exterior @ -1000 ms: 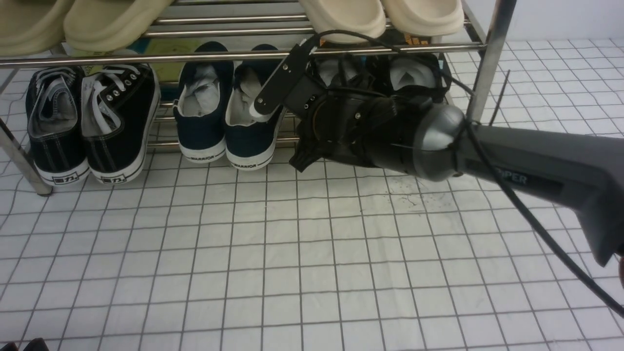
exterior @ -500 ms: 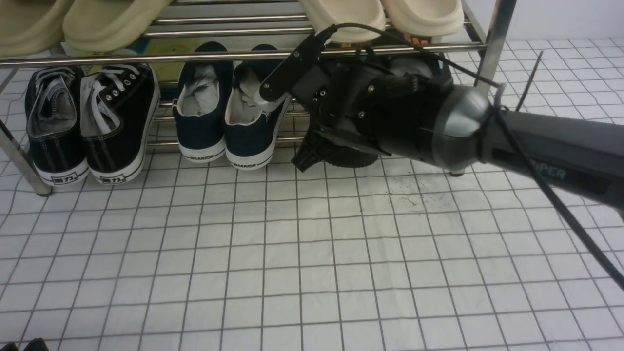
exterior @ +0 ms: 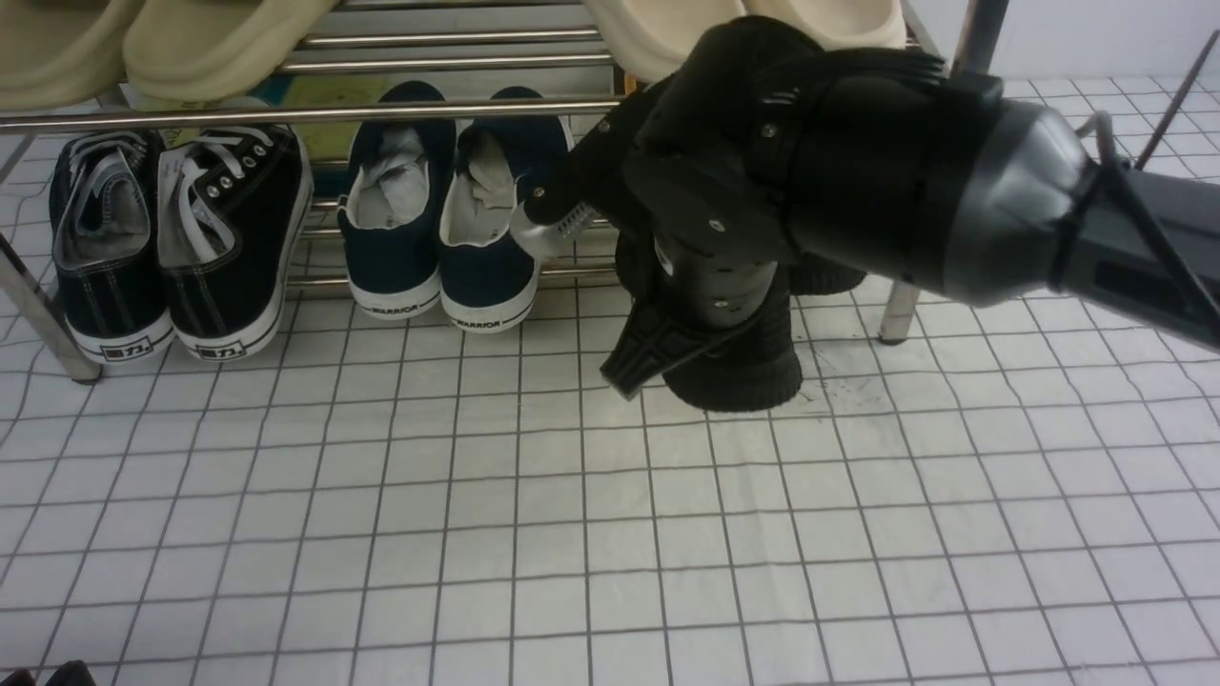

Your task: Take the shoes off the shelf with your hand from the white checkered tablecloth.

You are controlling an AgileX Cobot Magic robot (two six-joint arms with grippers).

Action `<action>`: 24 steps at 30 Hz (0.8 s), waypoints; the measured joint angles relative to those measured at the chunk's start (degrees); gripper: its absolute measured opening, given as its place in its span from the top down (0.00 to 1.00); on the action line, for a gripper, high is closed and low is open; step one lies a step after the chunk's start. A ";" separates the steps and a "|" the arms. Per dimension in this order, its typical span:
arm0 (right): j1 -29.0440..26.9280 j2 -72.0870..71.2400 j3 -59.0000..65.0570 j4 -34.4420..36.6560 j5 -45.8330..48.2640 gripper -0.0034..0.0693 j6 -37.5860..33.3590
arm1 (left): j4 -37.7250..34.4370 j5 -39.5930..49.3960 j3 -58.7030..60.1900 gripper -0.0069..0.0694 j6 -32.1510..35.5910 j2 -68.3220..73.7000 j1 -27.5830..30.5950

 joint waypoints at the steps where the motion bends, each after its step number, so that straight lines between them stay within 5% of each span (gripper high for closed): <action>1: 0.62 -0.13 0.00 0.54 1.27 0.93 0.00 | 0.00 0.02 0.00 0.59 0.00 0.00 0.00; 13: 4.55 0.10 0.00 7.36 3.80 0.93 12.64 | 0.00 0.02 0.00 0.59 0.00 0.00 0.00; 24: 4.69 9.49 0.00 14.26 3.70 0.92 14.89 | 0.17 0.02 0.00 0.59 0.00 0.00 0.00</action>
